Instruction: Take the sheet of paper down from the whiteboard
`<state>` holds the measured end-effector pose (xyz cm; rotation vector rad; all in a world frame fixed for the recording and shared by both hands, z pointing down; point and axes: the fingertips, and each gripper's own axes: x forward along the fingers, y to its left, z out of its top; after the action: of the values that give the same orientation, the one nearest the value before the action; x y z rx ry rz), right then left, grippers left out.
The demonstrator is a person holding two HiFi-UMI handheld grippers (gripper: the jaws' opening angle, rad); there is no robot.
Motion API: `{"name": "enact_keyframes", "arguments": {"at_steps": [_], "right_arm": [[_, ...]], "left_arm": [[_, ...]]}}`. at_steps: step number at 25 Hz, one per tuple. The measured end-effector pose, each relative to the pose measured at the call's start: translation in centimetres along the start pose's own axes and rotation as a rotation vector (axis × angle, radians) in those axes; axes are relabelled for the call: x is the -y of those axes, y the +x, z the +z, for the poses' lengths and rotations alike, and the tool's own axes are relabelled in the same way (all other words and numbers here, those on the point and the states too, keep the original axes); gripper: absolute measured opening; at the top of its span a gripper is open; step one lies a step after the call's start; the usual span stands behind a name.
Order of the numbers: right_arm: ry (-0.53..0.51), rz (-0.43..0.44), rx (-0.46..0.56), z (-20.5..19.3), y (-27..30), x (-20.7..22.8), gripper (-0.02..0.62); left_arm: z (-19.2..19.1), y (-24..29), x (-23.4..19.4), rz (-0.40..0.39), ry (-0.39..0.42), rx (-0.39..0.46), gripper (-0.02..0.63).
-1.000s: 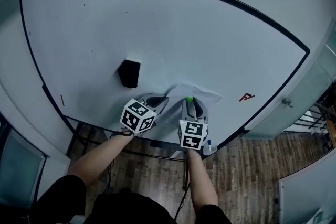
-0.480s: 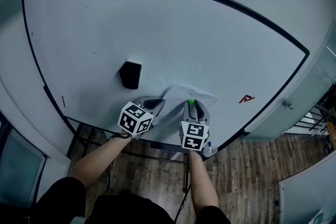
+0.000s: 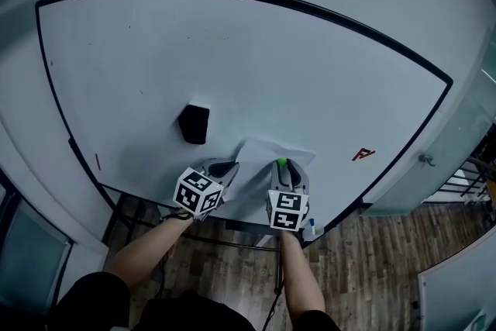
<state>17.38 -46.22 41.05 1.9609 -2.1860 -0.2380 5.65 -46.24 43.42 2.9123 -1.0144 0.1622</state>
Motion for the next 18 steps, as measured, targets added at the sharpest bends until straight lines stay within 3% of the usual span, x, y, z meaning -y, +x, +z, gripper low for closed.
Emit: {"name": "enact_keyframes", "arguments": {"at_steps": [18], "right_arm": [[0.035, -0.004, 0.000, -0.1, -0.2, 0.6, 0.130]], "left_arm": [[0.2, -1.2, -0.8, 0.026, 0.001, 0.004, 0.018]]}}
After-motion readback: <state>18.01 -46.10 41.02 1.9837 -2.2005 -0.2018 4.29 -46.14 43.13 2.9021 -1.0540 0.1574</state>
